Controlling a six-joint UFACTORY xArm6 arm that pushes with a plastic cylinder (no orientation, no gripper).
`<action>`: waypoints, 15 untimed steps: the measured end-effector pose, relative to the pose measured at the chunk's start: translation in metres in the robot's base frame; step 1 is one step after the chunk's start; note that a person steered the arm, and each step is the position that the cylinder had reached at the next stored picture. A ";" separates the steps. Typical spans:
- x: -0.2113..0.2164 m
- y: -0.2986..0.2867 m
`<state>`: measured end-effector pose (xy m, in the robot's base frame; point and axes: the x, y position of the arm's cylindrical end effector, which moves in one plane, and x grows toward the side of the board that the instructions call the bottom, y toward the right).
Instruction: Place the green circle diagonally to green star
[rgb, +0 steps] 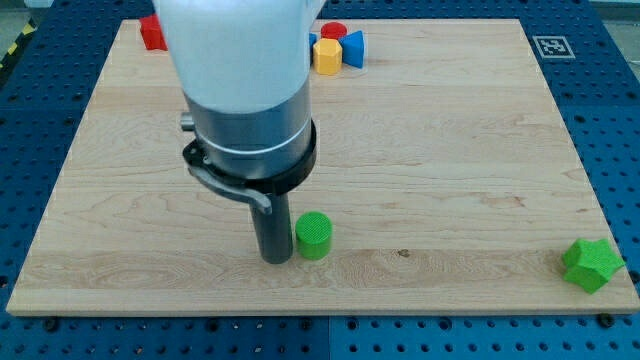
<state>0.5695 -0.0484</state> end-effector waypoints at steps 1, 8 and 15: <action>0.002 0.006; -0.053 0.118; -0.060 0.155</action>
<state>0.5093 0.1068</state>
